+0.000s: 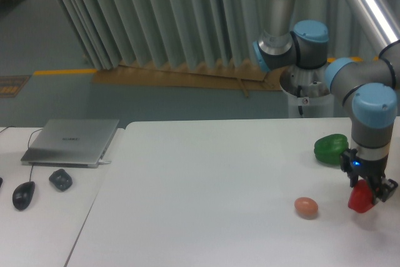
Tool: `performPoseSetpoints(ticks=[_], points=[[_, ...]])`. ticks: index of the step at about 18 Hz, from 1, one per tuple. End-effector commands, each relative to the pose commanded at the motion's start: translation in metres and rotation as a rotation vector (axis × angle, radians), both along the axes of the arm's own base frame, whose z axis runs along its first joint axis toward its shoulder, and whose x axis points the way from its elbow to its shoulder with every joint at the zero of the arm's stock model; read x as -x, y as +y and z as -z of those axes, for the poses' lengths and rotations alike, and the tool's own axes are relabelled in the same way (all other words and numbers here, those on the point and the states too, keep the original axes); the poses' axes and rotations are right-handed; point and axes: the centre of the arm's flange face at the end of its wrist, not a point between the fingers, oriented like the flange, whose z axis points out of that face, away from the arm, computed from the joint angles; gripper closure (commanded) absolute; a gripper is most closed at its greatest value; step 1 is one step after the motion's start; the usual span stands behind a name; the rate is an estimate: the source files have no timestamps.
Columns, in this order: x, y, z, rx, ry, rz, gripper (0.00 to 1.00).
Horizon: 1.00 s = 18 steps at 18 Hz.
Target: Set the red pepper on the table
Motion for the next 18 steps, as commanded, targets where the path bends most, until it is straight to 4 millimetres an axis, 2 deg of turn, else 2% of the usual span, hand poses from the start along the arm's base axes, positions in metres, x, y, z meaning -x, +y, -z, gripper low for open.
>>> performPoseSetpoints(ticks=[5,7,8,9,10,13,18], points=[[0.001,0.000,0.005,0.000,0.002,0.000,0.46],[0.001,0.001,0.005,-0.002,0.014,-0.005,0.39],[0.001,0.000,0.006,0.017,0.028,-0.014,0.32],[-0.003,0.004,0.006,0.031,0.042,-0.006,0.18],[-0.002,0.005,0.010,0.046,0.048,-0.006,0.10],[-0.003,0.007,0.013,0.043,0.054,-0.049,0.05],[-0.004,0.006,0.006,0.035,0.063,-0.066,0.00]])
